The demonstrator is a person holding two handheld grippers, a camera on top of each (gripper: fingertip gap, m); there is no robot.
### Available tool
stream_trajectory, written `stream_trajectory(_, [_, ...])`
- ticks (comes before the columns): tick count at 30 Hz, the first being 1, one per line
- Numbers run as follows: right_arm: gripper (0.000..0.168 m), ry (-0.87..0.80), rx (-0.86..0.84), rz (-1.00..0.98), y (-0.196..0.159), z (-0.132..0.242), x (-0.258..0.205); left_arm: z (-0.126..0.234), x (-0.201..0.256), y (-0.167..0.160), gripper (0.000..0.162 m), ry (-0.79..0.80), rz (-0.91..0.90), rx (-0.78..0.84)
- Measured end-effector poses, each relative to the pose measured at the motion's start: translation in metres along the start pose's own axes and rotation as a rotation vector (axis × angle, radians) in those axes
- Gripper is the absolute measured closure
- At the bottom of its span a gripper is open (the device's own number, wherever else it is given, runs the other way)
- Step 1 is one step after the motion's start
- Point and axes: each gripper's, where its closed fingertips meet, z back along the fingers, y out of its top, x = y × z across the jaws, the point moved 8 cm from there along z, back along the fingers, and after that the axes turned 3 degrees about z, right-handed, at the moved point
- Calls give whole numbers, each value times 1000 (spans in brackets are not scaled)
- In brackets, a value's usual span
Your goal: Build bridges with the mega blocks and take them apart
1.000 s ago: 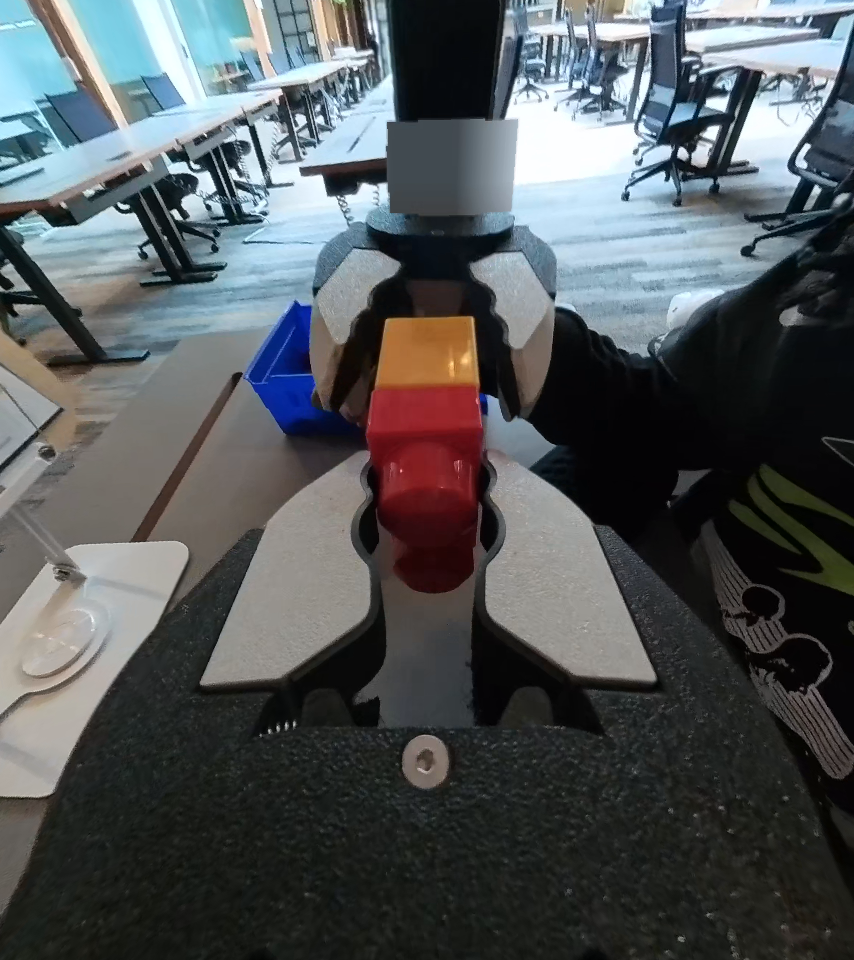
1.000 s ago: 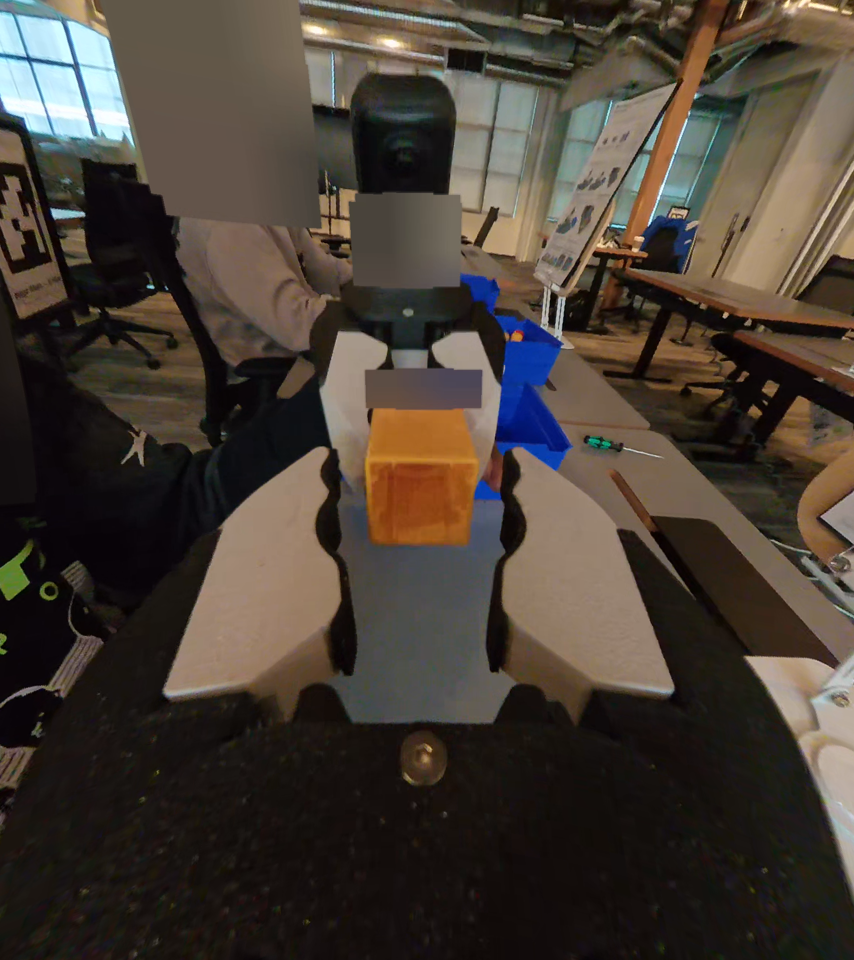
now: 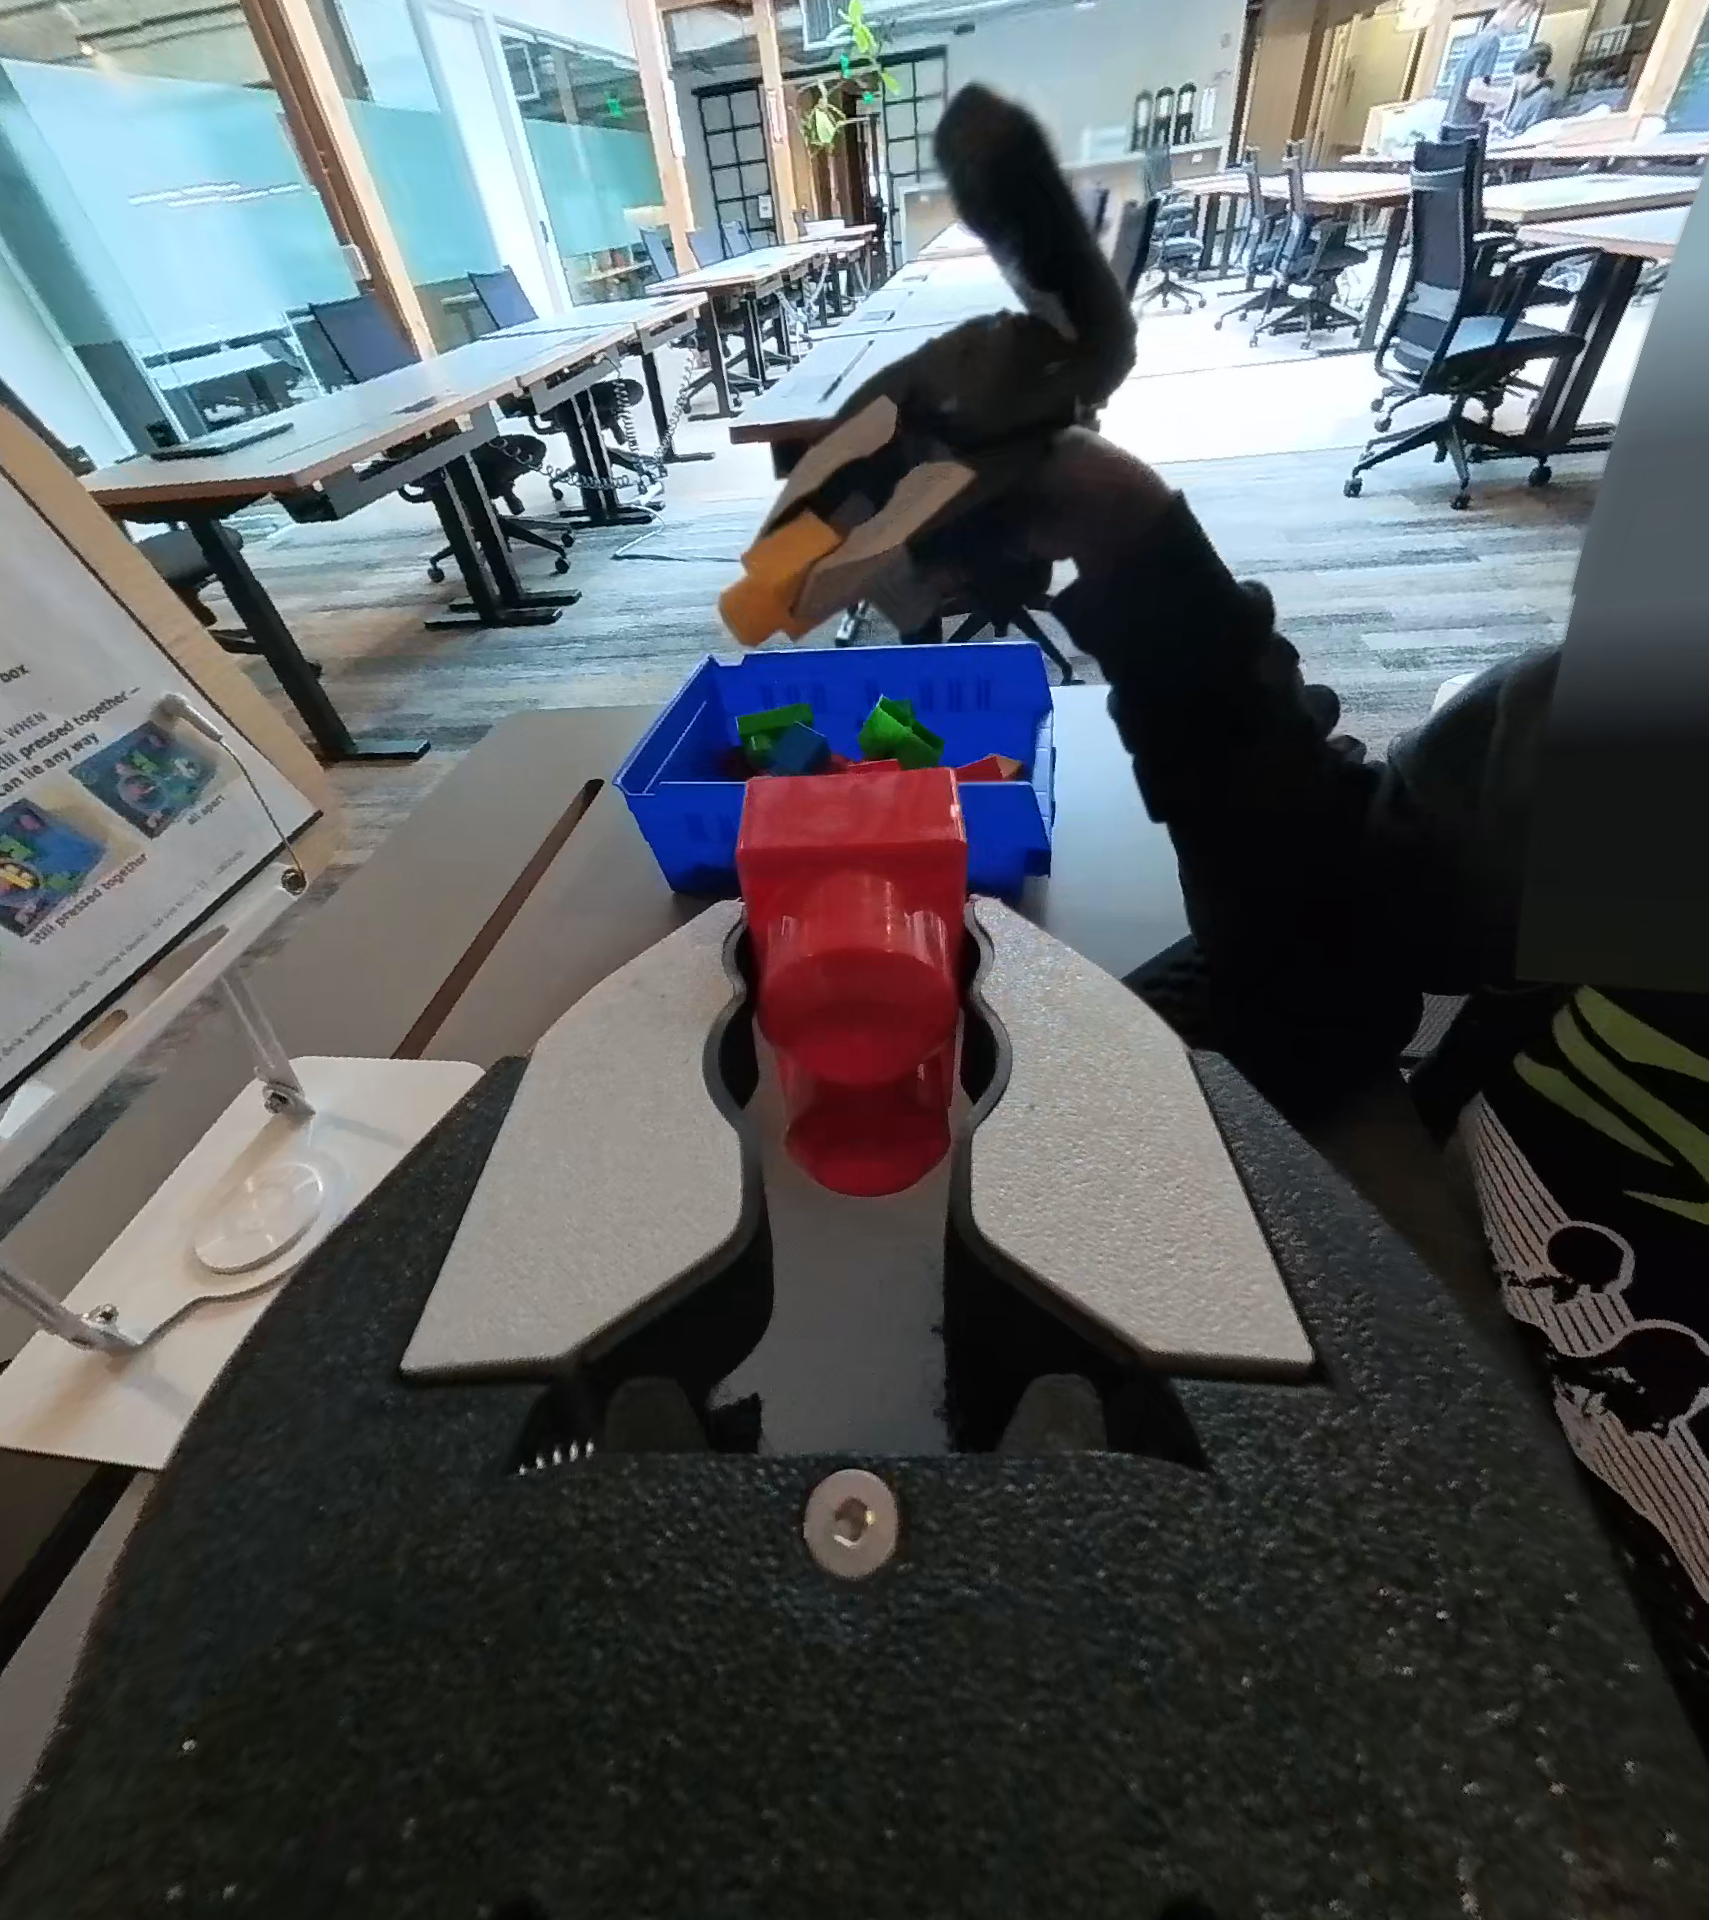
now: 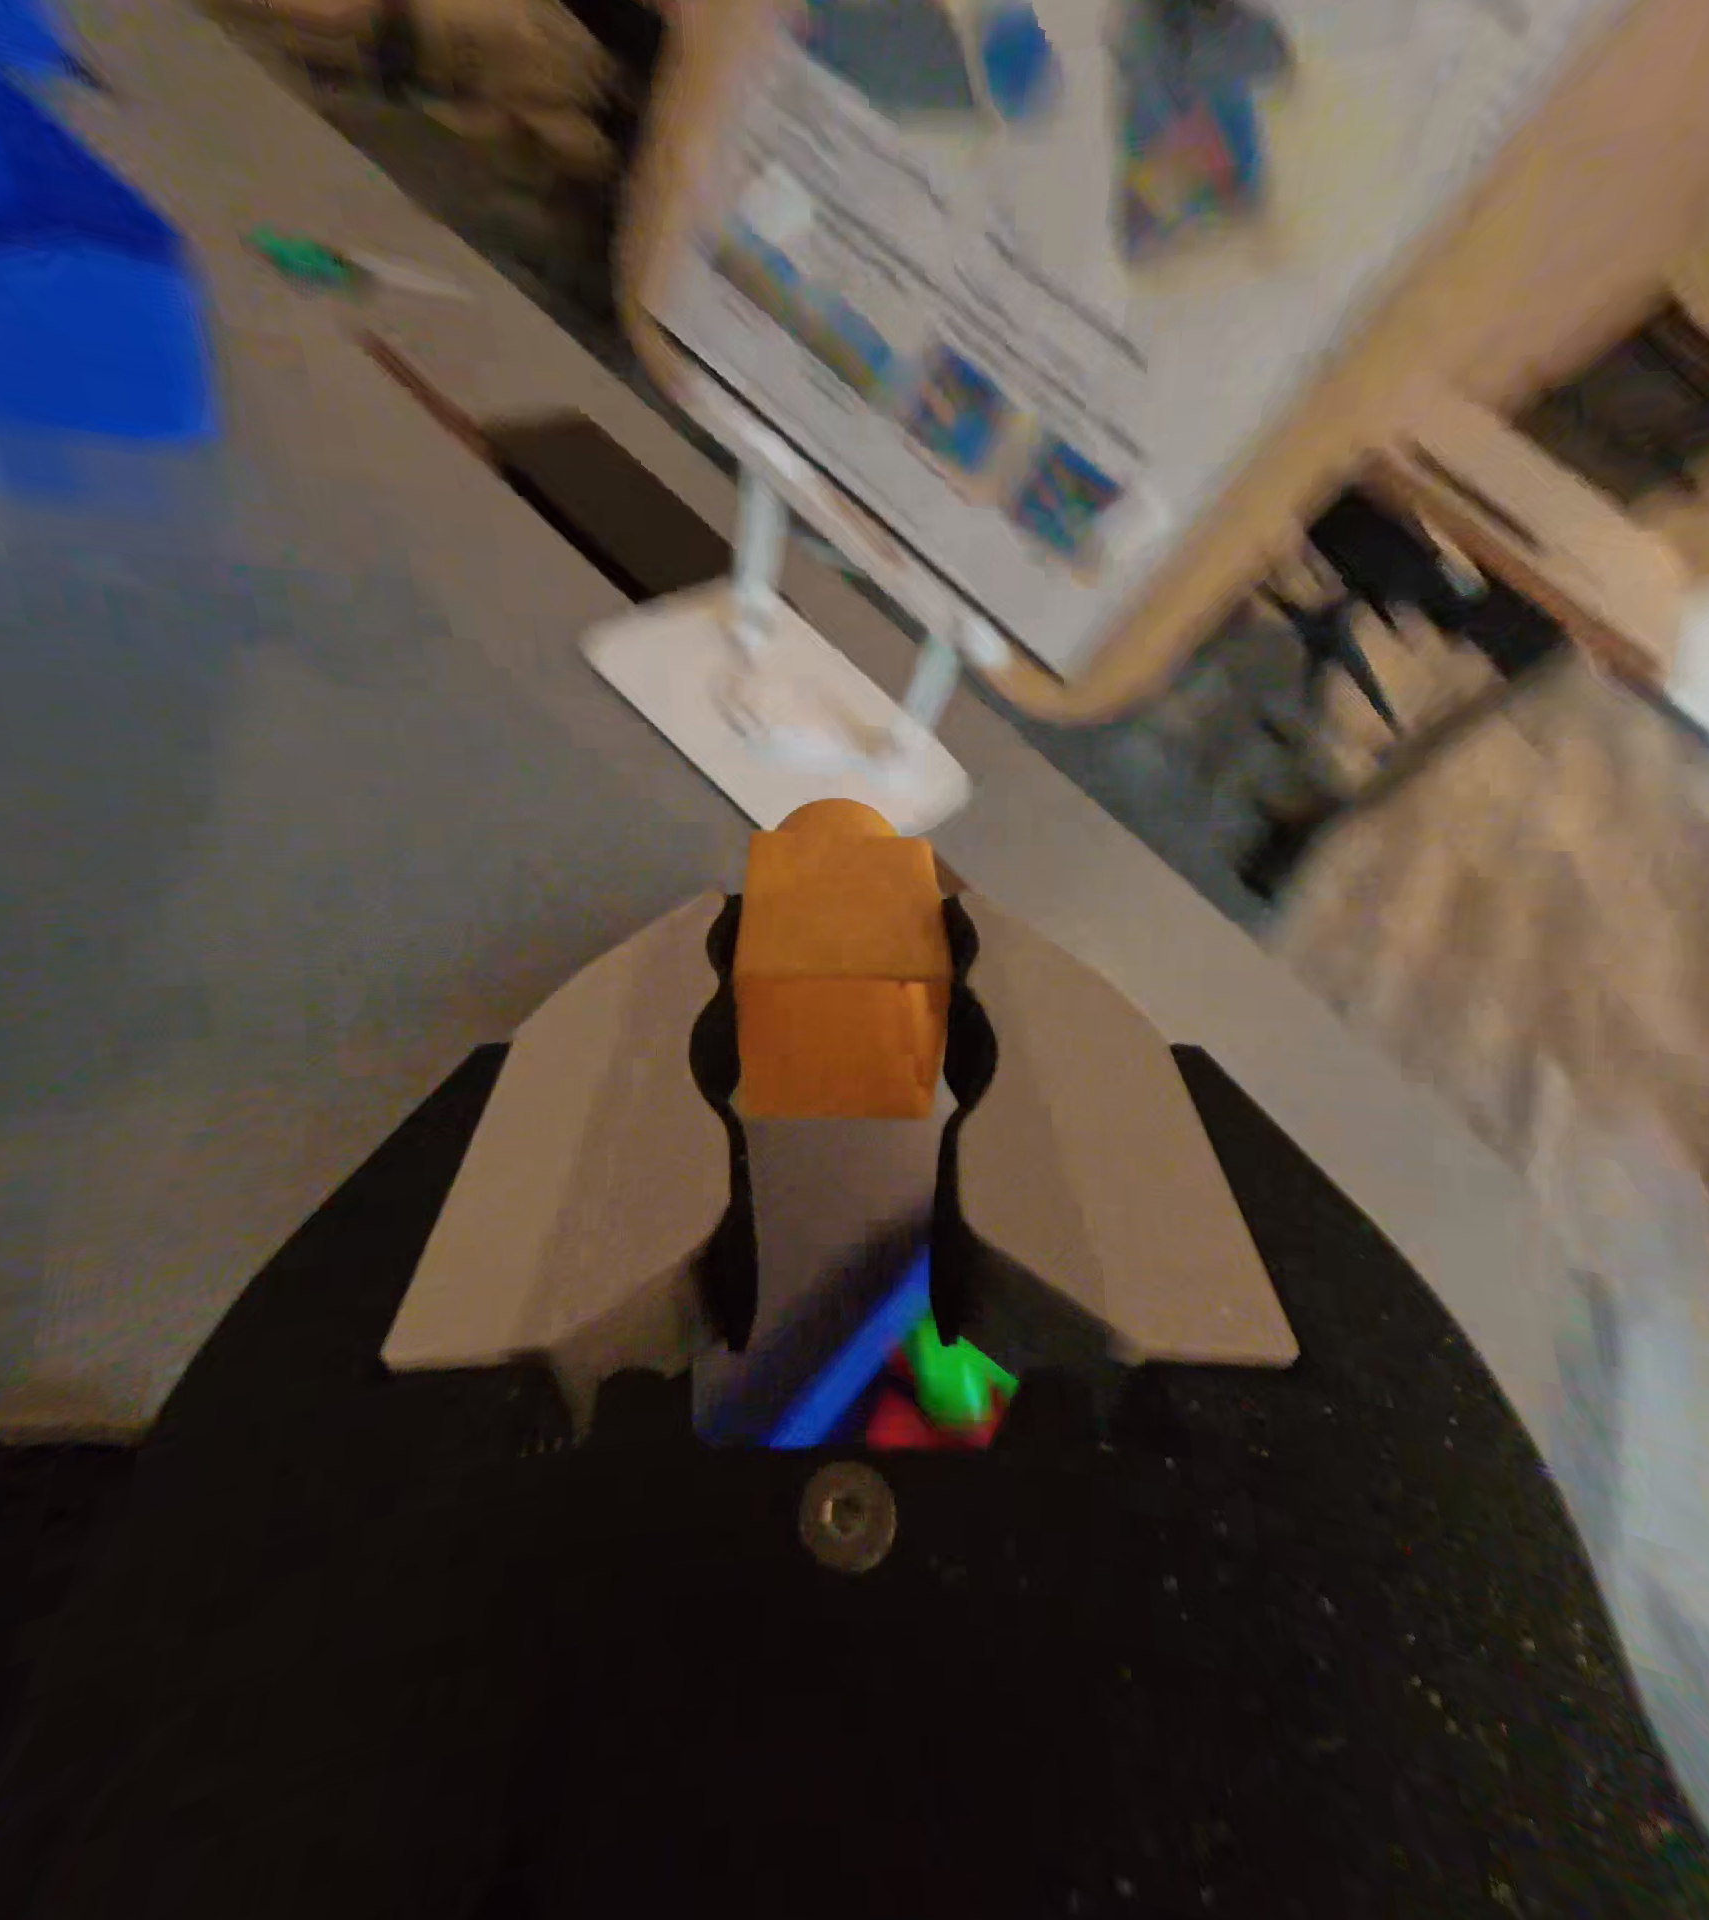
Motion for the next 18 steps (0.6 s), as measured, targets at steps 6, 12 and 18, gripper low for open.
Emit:
stream_trajectory(6, [132,-235,-429,-294,-115,1,68,-5,1,0,126,-3,-8,-2])
stream_trajectory(12, [132,-207,-590,-435,-172,-17,80,-6,0,-2,126,1,-17,-13])
stream_trajectory(18, [125,-170,-667,-444,-184,-26,76,-9,-2,-4,126,-5,-10,-17])
